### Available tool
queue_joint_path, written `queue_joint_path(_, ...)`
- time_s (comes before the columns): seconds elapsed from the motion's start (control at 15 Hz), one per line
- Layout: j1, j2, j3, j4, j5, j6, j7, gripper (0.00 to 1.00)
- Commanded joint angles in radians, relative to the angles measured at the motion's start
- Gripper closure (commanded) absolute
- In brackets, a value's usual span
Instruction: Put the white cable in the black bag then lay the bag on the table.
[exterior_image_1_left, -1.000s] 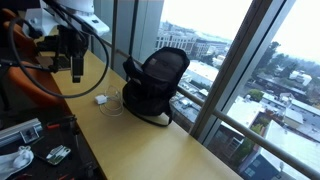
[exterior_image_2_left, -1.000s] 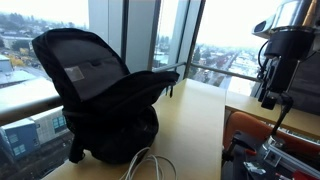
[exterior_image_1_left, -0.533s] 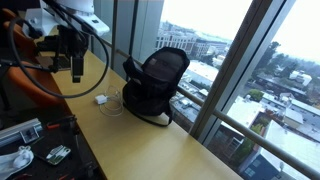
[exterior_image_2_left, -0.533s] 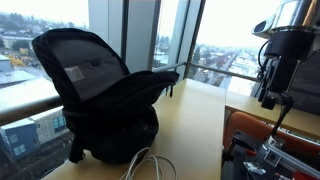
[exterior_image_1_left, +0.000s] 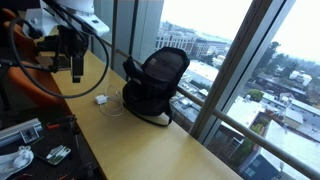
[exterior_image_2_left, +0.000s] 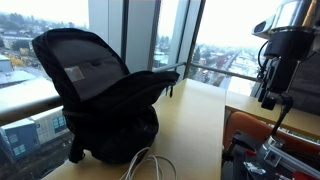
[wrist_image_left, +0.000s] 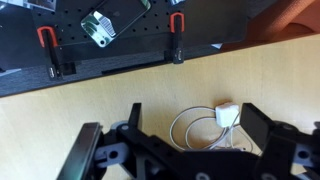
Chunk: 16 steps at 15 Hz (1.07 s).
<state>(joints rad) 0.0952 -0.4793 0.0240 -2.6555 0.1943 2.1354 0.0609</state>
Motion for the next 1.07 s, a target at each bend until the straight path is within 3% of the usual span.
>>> queue_joint_path(0.0, 0.017, 0.043, 0.03, 0.015, 0.021, 0.06, -0.004, 0.0)
queue_joint_path(0.33, 0.083, 0.167, 0.11, 0.043, 0.039, 0.282, 0.043, 0.0)
queue_joint_path(0.67, 0.108, 0.372, 0.192, 0.123, 0.018, 0.515, 0.191, 0.0)
queue_joint_path(0.87, 0.099, 0.496, 0.227, 0.176, -0.067, 0.633, 0.316, 0.0)
queue_joint_path(1.0, 0.108, 0.586, 0.224, 0.225, -0.184, 0.686, 0.426, 0.0)
